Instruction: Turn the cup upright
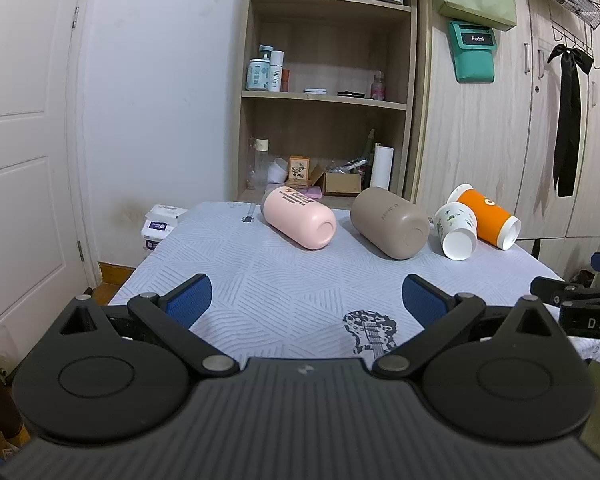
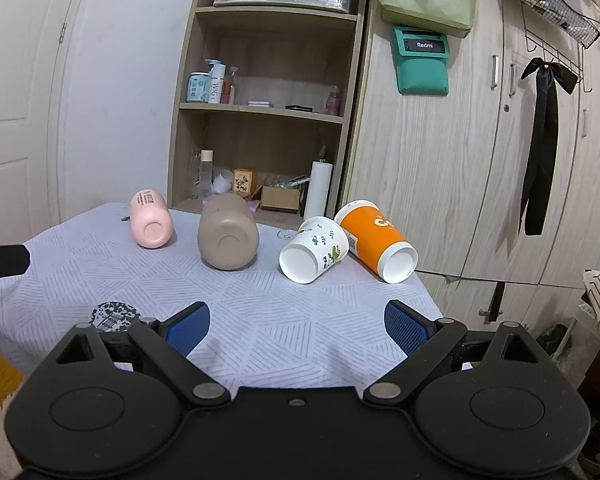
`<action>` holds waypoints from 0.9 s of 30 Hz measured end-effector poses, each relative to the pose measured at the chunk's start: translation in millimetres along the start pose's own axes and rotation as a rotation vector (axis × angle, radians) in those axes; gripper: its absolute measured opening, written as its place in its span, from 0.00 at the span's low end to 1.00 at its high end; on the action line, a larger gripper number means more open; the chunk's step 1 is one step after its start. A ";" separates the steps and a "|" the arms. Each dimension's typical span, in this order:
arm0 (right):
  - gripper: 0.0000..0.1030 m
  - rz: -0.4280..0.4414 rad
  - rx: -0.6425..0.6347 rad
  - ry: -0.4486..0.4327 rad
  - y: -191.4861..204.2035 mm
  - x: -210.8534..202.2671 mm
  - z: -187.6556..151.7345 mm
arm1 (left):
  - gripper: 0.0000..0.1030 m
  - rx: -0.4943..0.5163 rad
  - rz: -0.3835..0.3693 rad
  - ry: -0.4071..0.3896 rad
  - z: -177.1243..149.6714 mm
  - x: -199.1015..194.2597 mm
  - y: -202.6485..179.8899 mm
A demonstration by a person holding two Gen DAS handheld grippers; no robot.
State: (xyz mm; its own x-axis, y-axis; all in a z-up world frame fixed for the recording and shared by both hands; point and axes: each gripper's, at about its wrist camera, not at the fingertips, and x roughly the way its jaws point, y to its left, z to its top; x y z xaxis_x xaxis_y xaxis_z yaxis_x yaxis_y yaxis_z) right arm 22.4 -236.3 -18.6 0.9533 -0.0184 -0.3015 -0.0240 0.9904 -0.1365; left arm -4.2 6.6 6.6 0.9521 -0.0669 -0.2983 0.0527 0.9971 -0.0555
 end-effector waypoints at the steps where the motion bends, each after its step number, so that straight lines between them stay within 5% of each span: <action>1: 0.94 0.003 0.009 -0.001 -0.3 0.0 -0.4 | 1.00 0.002 -0.001 0.003 0.1 0.2 -1.1; 10: 0.94 0.120 0.054 -0.004 -20.2 -0.2 3.8 | 1.00 -0.041 -0.030 0.089 13.7 10.5 -17.8; 14: 0.94 0.195 0.051 -0.073 -49.0 7.7 21.4 | 1.00 -0.097 -0.108 0.097 35.7 29.5 -34.2; 24: 0.94 0.305 -0.044 0.090 -111.3 69.2 48.4 | 1.00 -0.097 -0.246 0.160 75.5 106.5 -110.8; 27: 0.93 0.315 -0.074 0.131 -122.1 100.5 51.5 | 0.99 -0.095 -0.237 0.196 72.8 134.4 -128.7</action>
State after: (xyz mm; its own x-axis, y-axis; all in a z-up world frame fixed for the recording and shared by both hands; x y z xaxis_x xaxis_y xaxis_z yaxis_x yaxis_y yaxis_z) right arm 136.6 -352.0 16.4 0.8492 0.2641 -0.4573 -0.3371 0.9377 -0.0844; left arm 138.8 -128.0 43.0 0.8401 -0.3118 -0.4439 0.2288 0.9456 -0.2312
